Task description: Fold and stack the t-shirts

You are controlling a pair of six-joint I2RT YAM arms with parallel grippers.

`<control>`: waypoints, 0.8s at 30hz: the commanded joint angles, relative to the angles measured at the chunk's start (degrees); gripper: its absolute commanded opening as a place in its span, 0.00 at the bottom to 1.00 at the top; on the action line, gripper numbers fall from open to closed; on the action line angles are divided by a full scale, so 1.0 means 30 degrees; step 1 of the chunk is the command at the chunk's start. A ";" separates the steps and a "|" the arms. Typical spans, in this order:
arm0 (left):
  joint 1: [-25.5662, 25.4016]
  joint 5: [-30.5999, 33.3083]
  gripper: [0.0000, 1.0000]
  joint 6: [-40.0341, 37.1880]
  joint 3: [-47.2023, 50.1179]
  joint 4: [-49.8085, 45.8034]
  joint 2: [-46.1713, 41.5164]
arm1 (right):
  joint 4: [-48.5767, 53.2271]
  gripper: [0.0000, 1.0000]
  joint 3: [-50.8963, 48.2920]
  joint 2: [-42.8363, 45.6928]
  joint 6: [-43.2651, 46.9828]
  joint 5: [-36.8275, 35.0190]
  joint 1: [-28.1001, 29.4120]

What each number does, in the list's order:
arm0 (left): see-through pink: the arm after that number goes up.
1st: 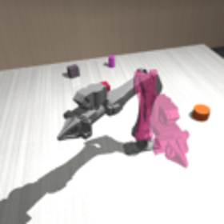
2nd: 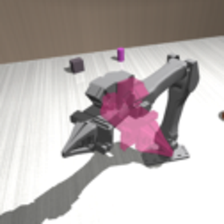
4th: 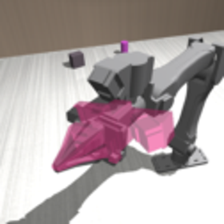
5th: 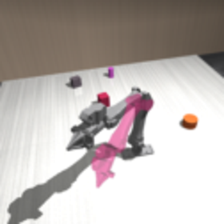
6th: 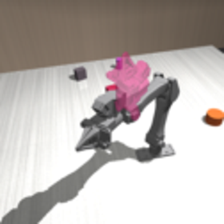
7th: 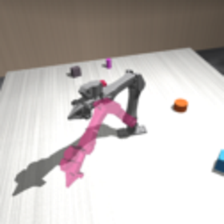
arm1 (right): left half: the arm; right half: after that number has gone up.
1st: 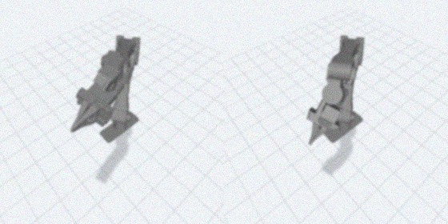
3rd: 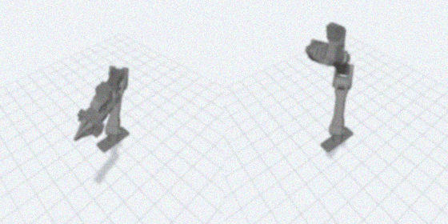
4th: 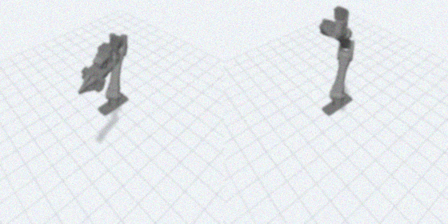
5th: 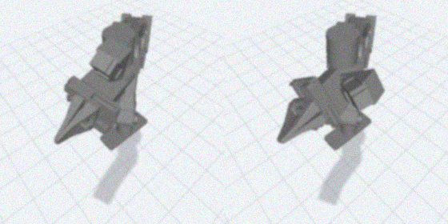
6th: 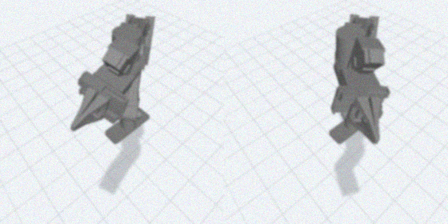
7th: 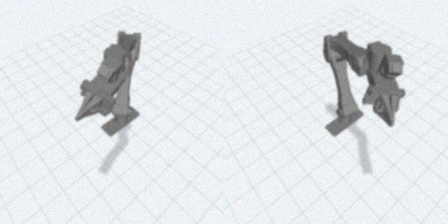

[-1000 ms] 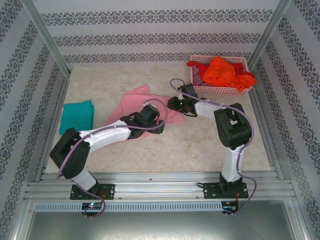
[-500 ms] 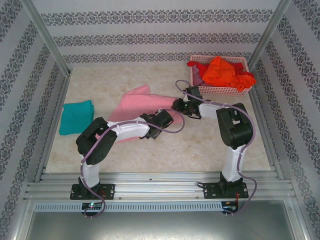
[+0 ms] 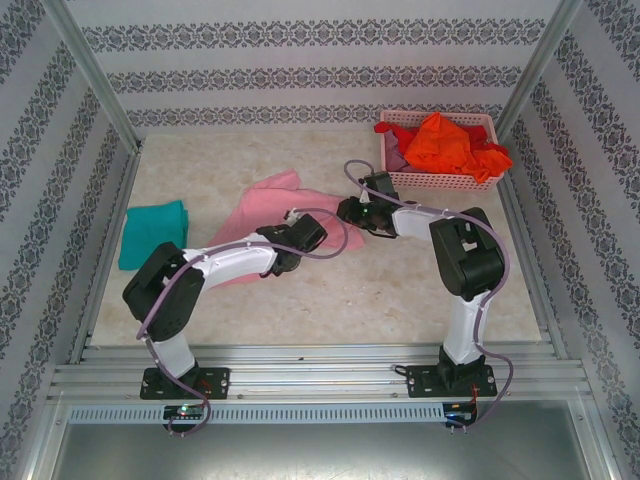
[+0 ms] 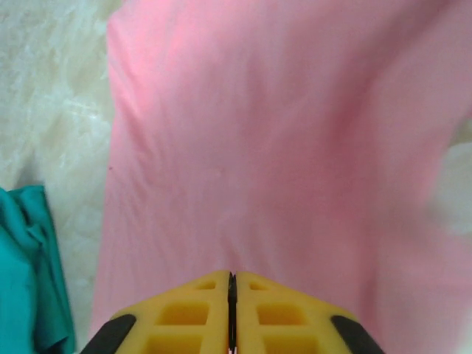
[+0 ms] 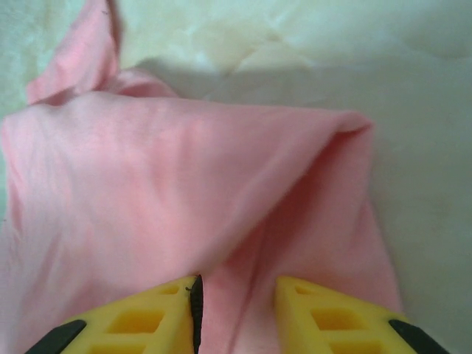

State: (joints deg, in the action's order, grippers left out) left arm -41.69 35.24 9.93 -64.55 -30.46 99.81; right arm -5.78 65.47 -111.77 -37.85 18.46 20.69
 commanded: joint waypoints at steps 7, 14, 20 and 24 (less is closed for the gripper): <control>0.1321 -0.0104 0.00 0.0310 0.0756 0.0236 -0.2873 | -0.0903 0.32 -0.0465 0.0955 -0.1223 -0.0381 0.0887; 0.1447 -0.2997 0.42 0.0496 0.1427 0.2042 -0.3581 | -0.0890 0.33 -0.0893 0.0462 -0.2610 -0.0594 0.0780; 0.1258 -0.6854 0.63 0.0746 0.2779 0.5134 -0.3698 | -0.0709 0.31 -0.0342 -0.0589 -0.2828 0.0263 0.0799; 0.0391 -0.6761 0.66 0.0436 0.1939 0.5435 -0.1801 | -0.1002 0.30 -0.0264 -0.0889 -0.3094 0.0469 0.0717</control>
State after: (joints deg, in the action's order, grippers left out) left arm -38.81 17.74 11.42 -57.19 -17.87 91.20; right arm -8.14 63.26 -113.47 -45.78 18.59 23.00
